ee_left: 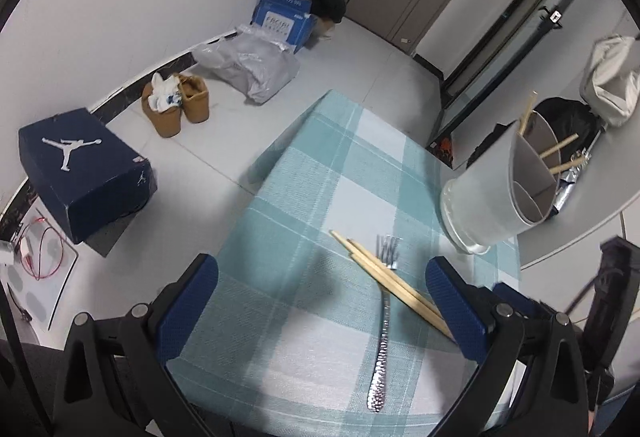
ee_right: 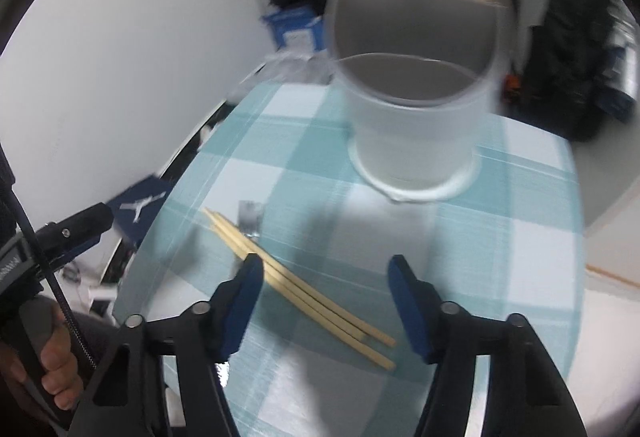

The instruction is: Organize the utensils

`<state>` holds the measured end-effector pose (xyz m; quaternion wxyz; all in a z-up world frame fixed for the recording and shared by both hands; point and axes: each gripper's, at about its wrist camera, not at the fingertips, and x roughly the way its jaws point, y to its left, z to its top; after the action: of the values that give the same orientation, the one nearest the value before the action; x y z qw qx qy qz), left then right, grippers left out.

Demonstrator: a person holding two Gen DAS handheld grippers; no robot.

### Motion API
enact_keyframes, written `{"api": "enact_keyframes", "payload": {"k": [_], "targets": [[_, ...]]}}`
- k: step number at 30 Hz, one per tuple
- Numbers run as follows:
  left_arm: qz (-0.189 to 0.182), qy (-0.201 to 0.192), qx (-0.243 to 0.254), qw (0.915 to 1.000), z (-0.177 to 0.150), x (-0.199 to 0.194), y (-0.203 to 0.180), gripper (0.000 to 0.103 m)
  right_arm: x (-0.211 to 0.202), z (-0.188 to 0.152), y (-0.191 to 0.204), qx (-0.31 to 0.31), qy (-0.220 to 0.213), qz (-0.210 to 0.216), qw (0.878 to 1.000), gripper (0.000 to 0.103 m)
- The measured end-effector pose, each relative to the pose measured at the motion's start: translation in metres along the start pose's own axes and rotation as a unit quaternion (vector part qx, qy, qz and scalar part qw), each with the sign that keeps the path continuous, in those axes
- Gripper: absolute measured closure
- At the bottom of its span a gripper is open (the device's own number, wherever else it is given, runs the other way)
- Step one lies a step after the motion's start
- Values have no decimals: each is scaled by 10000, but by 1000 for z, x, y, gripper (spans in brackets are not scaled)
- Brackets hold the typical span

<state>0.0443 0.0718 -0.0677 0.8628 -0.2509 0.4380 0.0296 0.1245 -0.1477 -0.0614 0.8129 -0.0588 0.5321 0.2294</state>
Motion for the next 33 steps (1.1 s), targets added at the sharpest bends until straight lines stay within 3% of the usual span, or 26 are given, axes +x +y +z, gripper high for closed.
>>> {"api": "enact_keyframes", "payload": {"k": [3,5,7,13,16,18,27,30,33], "targets": [[-82,121,-89,9999,3,1,6,1,19,15,19,-471,155,96,9987,48],[13,99,-66,9999,4,0,7,1,32,23,31,-735,259,114,9969,61],[97,116,62,9999,4,-2,7,1,45,29,41,-945,398,173,9946,65],[221,112,135,9996,0,-2,14,1,71,37,68,-1451,779,618,9844,74],[197,225,32,9995,2,1,18,1,83,37,74,-1698,943,378,9802,75],[188,246,-51,9995,3,1,21,1,84,37,72,-1662,969,238,9810,76],[78,388,-211,9990,2,4,23,1,96,41,49,-813,945,520,9908,75],[84,401,-237,9989,1,3,23,1,97,44,50,-716,999,749,9896,90],[58,438,-298,9986,2,3,24,1,94,42,54,-861,1000,751,9884,91]]}}
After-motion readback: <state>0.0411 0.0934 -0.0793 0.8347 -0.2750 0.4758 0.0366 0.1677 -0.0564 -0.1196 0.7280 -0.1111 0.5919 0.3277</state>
